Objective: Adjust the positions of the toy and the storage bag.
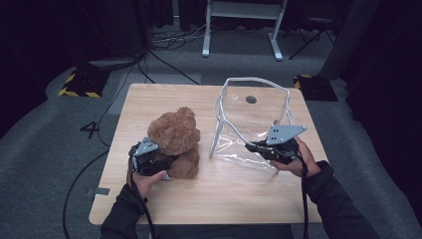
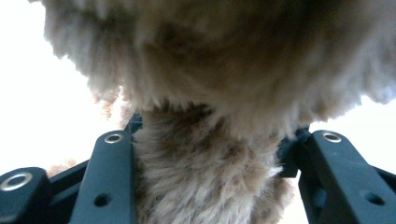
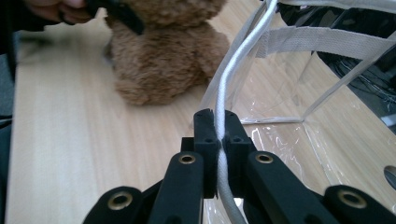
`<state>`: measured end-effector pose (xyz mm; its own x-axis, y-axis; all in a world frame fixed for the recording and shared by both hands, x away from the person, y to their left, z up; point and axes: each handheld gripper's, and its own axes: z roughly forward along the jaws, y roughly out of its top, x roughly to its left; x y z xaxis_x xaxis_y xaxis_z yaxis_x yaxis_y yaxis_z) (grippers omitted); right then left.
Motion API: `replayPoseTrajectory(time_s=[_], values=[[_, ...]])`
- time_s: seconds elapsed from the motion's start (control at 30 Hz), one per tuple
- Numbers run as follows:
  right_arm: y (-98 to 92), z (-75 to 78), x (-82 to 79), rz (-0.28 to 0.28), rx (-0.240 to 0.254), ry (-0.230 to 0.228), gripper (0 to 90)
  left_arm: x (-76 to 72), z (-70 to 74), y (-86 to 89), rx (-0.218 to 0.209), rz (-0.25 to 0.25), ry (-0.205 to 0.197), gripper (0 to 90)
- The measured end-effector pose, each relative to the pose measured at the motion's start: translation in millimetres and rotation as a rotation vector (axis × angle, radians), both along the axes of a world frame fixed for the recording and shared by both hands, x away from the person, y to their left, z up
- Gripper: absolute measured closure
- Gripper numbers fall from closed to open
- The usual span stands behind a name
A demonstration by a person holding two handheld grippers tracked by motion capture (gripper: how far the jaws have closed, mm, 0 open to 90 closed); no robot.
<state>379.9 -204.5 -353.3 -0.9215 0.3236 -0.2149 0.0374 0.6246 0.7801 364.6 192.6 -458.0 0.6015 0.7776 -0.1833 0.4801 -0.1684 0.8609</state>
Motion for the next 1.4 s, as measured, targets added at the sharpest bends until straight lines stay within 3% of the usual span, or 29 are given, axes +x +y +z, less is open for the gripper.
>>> replayPoseTrajectory(time_s=[0.17, 0.37, 0.5, 0.67, 0.8, 0.87, 0.97, 1.07, 1.2, 1.4], values=[[-5.1, 0.1, -20.0, 0.039, -0.001, -0.009, 87.8, -0.4, 0.1, -0.2, 0.004, 0.000, -0.002, 48.7], [-17.5, -1.1, -34.6, 0.029, 0.020, -0.005, 87.0, 0.5, 0.0, -0.3, 0.005, -0.002, -0.004, 48.9], [-26.0, 3.9, -38.9, 0.023, 0.054, -0.008, 74.4, 0.5, 0.1, -0.6, 0.006, -0.002, -0.006, 48.8], [-44.5, 28.1, -48.4, 0.008, 0.103, -0.055, 59.7, 0.4, -0.3, 0.0, 0.003, -0.007, -0.008, 48.7], [-64.1, 48.0, -43.2, -0.114, 0.131, -0.102, 52.3, -0.5, -0.7, 0.0, 0.002, -0.009, -0.013, 48.8], [-70.1, 52.1, -36.8, -0.199, 0.110, -0.135, 50.0, -0.4, -0.7, -0.1, 0.002, -0.010, -0.014, 48.7], [-78.8, 52.6, -19.3, -0.311, 0.090, -0.134, 44.7, -0.5, -0.8, -0.3, 0.002, -0.011, -0.015, 48.7], [-82.8, 49.0, -5.4, -0.385, 0.062, -0.136, 41.4, -0.3, -1.0, 0.0, -0.001, -0.012, -0.015, 48.7], [-86.7, 39.2, 12.6, -0.466, 0.030, -0.094, 39.0, -0.3, -1.2, 0.2, -0.002, -0.013, -0.016, 48.6], [-92.9, 20.1, 36.2, -0.543, 0.027, 0.086, 38.8, -0.1, -1.6, 0.5, -0.004, -0.016, -0.019, 48.6]])
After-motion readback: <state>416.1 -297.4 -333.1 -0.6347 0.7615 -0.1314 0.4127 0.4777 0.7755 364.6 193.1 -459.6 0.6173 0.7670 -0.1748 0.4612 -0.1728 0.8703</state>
